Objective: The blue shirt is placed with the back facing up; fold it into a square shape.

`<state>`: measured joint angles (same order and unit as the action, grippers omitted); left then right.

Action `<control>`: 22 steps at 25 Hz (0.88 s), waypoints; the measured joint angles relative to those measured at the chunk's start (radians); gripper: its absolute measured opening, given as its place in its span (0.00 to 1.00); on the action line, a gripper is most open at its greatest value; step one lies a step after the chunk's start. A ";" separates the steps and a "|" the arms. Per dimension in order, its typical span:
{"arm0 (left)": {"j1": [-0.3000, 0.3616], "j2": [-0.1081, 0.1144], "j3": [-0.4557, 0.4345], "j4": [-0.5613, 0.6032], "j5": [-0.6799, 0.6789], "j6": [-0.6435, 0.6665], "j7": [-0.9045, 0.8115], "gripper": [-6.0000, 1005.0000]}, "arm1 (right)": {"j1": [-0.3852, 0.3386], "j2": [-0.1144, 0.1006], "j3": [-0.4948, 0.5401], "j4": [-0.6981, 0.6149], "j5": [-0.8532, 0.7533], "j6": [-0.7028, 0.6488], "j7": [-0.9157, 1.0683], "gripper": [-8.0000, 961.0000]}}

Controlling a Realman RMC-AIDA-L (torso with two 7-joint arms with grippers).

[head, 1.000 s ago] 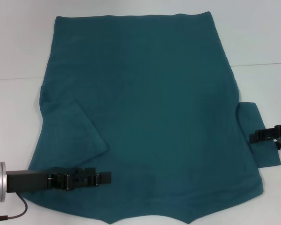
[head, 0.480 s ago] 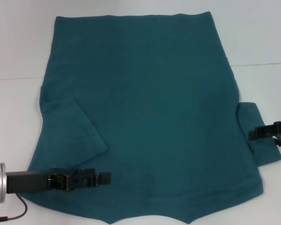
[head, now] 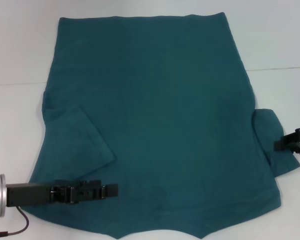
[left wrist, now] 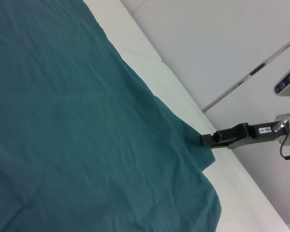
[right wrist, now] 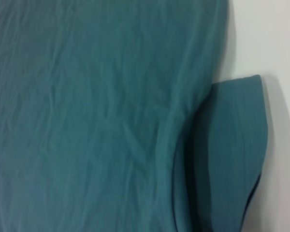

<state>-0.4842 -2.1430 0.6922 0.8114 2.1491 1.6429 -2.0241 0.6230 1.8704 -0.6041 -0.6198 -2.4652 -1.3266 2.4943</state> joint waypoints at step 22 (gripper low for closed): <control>0.001 0.002 -0.005 0.000 -0.004 0.000 -0.013 0.86 | -0.004 -0.032 -0.002 -0.053 -0.069 -0.011 0.059 0.02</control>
<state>-0.4833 -2.1414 0.6871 0.8115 2.1448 1.6428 -2.0375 0.6191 1.8384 -0.6064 -0.6733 -2.5347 -1.3371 2.5537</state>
